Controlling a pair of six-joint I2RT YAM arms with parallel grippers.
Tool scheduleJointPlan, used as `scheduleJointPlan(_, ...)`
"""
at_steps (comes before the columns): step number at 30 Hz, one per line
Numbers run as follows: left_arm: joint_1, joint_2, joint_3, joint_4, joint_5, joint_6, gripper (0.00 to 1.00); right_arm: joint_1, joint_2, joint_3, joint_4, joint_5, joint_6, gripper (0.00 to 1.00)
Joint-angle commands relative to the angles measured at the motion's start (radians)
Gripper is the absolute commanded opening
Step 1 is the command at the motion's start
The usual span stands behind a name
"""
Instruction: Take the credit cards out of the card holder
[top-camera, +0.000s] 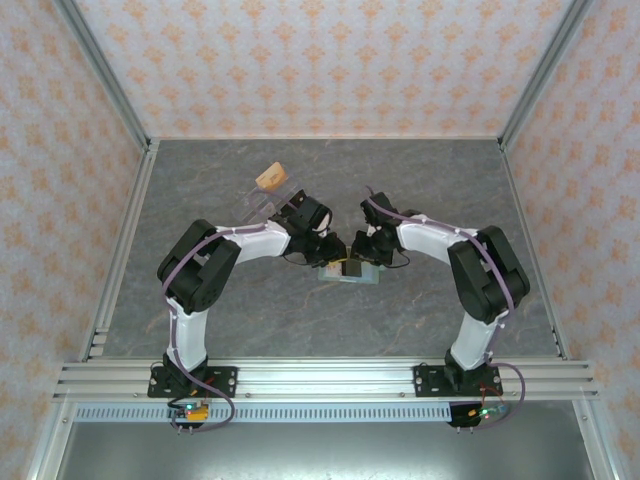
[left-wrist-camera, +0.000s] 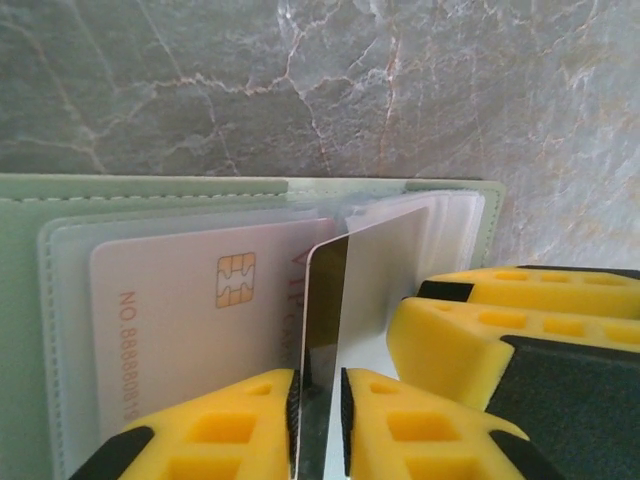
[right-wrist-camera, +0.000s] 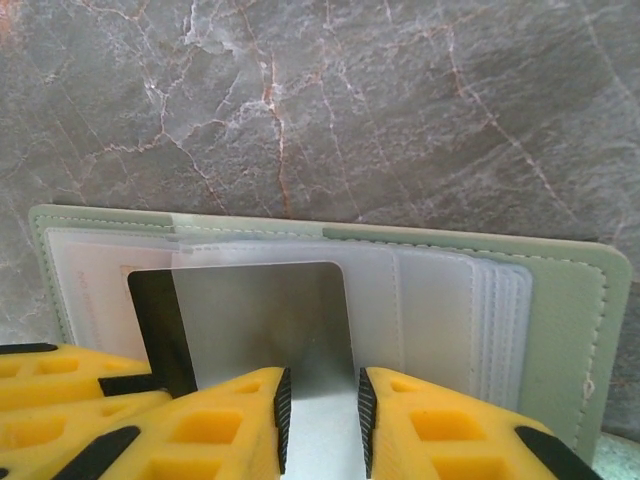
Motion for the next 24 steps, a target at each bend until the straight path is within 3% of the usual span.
scheduleJointPlan(1, 0.011, -0.008, -0.023, 0.09, 0.036, -0.05, 0.22, 0.006, 0.031, 0.02, -0.029, -0.005, -0.009, 0.27)
scheduleJointPlan(5, 0.011, -0.004, -0.028, 0.102, 0.038, -0.061, 0.21, 0.006, 0.036, 0.023, -0.033, 0.001, -0.007, 0.26)
scheduleJointPlan(17, 0.033, -0.054, -0.044, 0.033, 0.012, 0.001, 0.02, 0.006, 0.046, 0.031, -0.073, 0.093, 0.007, 0.26)
scheduleJointPlan(24, 0.042, -0.158, -0.02, -0.206, -0.103, 0.175, 0.0, 0.006, 0.027, 0.023, -0.07, 0.132, 0.013, 0.27)
